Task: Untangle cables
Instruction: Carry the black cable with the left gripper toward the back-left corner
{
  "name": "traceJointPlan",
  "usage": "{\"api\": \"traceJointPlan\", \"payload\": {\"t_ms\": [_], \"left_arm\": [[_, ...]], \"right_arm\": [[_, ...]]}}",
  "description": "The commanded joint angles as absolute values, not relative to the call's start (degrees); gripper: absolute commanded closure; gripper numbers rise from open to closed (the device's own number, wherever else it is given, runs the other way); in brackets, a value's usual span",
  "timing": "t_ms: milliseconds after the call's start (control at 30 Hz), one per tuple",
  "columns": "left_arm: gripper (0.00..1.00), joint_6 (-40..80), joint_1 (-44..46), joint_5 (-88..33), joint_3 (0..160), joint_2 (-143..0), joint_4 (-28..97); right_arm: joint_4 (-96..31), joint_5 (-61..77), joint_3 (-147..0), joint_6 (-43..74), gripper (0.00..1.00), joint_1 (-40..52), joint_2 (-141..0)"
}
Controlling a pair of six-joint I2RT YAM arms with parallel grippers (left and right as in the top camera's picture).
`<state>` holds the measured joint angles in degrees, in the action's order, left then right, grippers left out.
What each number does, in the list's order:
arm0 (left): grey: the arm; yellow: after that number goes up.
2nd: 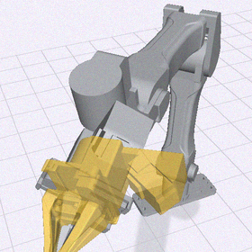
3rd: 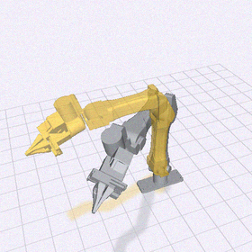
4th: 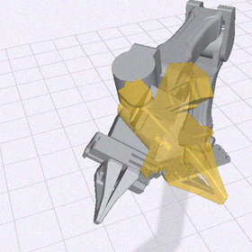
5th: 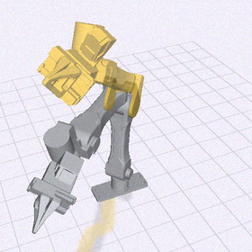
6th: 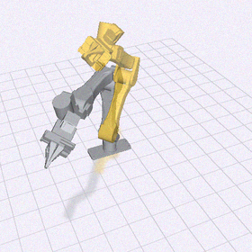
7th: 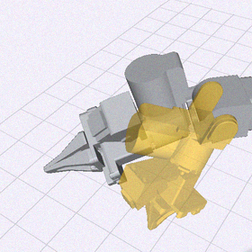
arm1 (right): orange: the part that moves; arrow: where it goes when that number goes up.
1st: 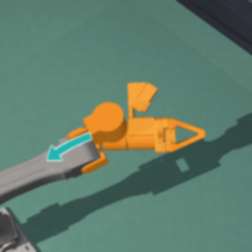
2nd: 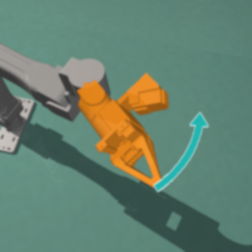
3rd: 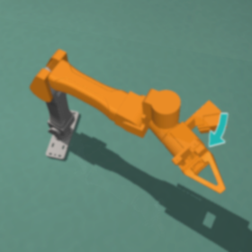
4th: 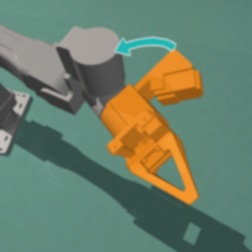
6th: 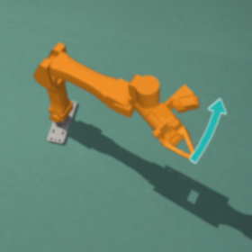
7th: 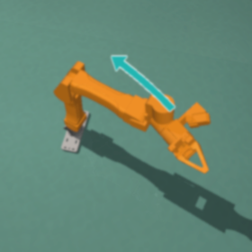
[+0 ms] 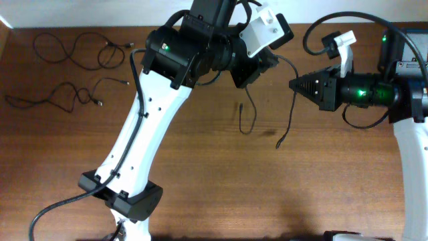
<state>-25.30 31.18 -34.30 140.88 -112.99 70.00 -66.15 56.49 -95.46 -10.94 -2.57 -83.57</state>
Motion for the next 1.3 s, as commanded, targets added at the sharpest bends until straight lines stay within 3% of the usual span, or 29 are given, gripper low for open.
{"api": "traceJointPlan", "payload": {"t_ms": [0,100,133,167,233,267,300,433,600,867,1267], "left_arm": [[1.00,-24.9,31.2,-36.2,141.9,-111.9,69.6],[1.00,-24.7,31.2,-37.3,141.9,-110.0,69.4],[1.00,-24.7,31.2,-37.3,141.9,-109.0,69.4],[1.00,-23.8,31.2,-37.2,141.9,-108.0,69.5],[1.00,-20.9,31.2,-37.1,141.9,-106.6,69.4],[1.00,-19.5,31.2,-36.6,141.9,-106.1,69.4],[1.00,-16.2,31.2,-34.9,141.9,-105.5,69.4],[1.00,-4.2,30.5,-25.6,141.9,-104.5,69.5],[1.00,10.0,26.8,-19.2,141.9,-104.4,69.7],[1.00,26.3,15.7,-18.0,141.9,-104.4,78.5],[1.00,28.7,6.7,-15.5,141.5,-104.4,87.9]], "right_arm": [[-66.7,55.7,-95.8,-11.8,0.96,-2.2,-83.7],[-67.1,54.9,-95.8,-11.7,0.96,-2.2,-83.7],[-67.1,54.8,-95.8,-11.7,0.91,-2.2,-83.7],[-67.1,54.8,-95.8,-11.7,0.76,-2.2,-83.7],[-67.1,54.8,-95.8,-11.5,0.28,-2.2,-83.7],[-67.1,54.8,-95.8,-11.5,0.11,-2.2,-83.7],[-67.1,54.8,-95.8,-11.4,0.02,-2.2,-83.7],[-66.6,53.5,-95.8,-8.0,0.02,-2.3,-83.7],[-66.3,41.6,-95.8,2.2,0.02,-2.3,-83.7],[-66.8,37.4,-95.8,3.5,0.02,-2.3,-83.7],[-66.7,37.4,-95.8,3.5,0.02,-2.3,-83.7]]}}
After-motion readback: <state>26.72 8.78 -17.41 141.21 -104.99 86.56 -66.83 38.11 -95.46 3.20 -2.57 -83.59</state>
